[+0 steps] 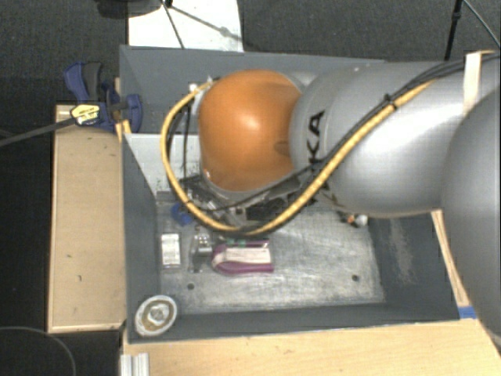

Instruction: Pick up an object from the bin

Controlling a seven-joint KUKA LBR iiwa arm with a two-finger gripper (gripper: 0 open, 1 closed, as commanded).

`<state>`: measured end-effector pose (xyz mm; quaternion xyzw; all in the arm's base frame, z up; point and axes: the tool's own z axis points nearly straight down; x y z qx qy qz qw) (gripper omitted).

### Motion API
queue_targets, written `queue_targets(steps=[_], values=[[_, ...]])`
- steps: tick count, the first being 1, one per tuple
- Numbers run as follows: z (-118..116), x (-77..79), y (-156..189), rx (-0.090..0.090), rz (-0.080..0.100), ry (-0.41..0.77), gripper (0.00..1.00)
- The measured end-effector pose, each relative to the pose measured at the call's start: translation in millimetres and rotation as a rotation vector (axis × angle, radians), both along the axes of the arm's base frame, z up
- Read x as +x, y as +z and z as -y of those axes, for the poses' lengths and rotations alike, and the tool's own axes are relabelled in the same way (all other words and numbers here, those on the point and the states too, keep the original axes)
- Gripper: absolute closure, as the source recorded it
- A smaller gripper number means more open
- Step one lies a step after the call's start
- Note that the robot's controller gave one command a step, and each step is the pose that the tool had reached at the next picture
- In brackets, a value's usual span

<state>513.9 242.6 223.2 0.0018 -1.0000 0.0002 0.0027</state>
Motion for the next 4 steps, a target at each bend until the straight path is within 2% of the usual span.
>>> queue_targets(steps=[1,2,3,4], values=[[32.0,25.2,-137.9,0.000,0.001,0.244,0.00],[111.4,13.9,-151.2,0.004,0.014,0.195,0.00],[107.7,15.8,-148.9,0.005,0.019,0.191,1.00],[112.9,40.5,-4.2,0.001,0.016,0.344,1.00]])
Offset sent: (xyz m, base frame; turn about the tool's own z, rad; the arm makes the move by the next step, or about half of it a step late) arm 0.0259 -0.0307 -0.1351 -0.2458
